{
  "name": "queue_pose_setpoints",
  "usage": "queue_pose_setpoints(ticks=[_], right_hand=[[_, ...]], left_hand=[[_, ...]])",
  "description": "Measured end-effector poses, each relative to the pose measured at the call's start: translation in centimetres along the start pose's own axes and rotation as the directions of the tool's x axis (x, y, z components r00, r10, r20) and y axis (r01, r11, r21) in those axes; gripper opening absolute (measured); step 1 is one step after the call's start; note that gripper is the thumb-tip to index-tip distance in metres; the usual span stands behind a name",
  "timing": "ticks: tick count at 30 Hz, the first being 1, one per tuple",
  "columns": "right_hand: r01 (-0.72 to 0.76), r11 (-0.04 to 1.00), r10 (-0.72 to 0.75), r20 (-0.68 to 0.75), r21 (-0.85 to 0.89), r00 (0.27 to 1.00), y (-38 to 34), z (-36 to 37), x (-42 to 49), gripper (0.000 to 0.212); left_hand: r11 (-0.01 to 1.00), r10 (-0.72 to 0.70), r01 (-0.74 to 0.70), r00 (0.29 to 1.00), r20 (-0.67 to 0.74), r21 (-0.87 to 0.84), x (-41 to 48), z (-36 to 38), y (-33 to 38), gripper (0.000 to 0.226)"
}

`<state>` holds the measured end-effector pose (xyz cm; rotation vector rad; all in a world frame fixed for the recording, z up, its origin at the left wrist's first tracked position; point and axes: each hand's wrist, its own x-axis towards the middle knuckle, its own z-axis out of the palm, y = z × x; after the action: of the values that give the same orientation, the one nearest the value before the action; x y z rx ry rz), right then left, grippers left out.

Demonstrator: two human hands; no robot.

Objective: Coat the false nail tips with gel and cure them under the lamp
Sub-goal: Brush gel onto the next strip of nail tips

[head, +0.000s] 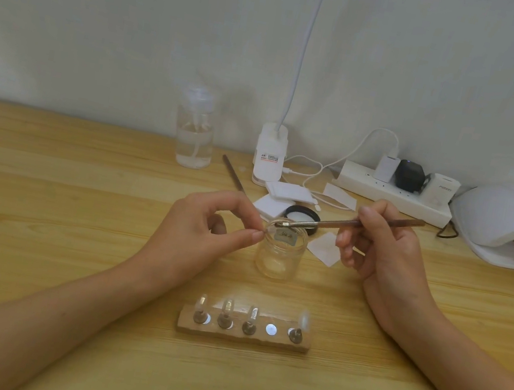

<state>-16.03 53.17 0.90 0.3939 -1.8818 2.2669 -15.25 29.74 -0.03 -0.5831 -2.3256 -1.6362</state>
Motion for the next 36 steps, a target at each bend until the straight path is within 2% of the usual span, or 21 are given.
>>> queue_pose_setpoints(ticks=[3, 8, 12, 17, 19, 22, 26, 31, 34, 36], right_hand=[[0.021, 1.0, -0.021, 0.067, 0.008, 0.998, -0.06, 0.19, -0.02, 0.02], [0.006, 1.0, -0.006, -0.005, -0.02, 1.0, -0.02, 0.06, -0.05, 0.018], [0.035, 0.999, -0.035, 0.071, -0.006, 0.997, -0.16, 0.3, -0.16, 0.02], [0.018, 1.0, -0.019, -0.027, -0.025, 0.999, -0.02, -0.04, -0.07, 0.028], [0.045, 0.999, -0.045, 0.006, 0.002, 0.999, -0.14, 0.05, -0.08, 0.031], [0.042, 0.999, -0.041, 0.042, -0.024, 0.998, -0.21, 0.33, -0.22, 0.021], [0.016, 0.998, -0.018, -0.033, -0.06, 0.999, -0.07, 0.12, -0.15, 0.022], [0.049, 0.999, -0.048, 0.033, -0.024, 0.998, -0.19, 0.34, -0.23, 0.02], [0.029, 0.997, -0.031, -0.024, -0.077, 0.999, -0.04, 0.13, -0.19, 0.022], [0.041, 0.998, -0.043, -0.042, -0.055, 0.998, -0.11, 0.07, -0.17, 0.023]], left_hand=[[1.0, -0.003, 0.003, 1.0, -0.001, -0.005, -0.02, -0.05, -0.02, 0.01], [1.0, -0.004, 0.004, 1.0, 0.001, 0.011, 0.0, 0.05, -0.07, 0.01], [1.0, -0.003, 0.003, 1.0, 0.003, -0.001, -0.05, -0.02, -0.08, 0.01], [1.0, -0.005, 0.005, 1.0, 0.005, -0.006, 0.0, 0.04, 0.0, 0.008], [1.0, -0.007, 0.008, 1.0, 0.004, -0.009, -0.01, 0.01, -0.01, 0.008], [1.0, -0.009, 0.009, 1.0, 0.003, -0.011, -0.01, 0.05, -0.02, 0.008], [1.0, -0.016, 0.016, 1.0, 0.0, -0.003, -0.05, 0.12, -0.03, 0.009], [0.999, -0.034, 0.034, 0.999, 0.004, -0.029, 0.04, 0.13, -0.08, 0.01], [0.999, -0.033, 0.033, 0.999, 0.006, -0.023, 0.07, 0.19, -0.04, 0.01], [0.999, -0.032, 0.033, 0.999, 0.006, -0.02, 0.04, 0.2, -0.02, 0.011]])
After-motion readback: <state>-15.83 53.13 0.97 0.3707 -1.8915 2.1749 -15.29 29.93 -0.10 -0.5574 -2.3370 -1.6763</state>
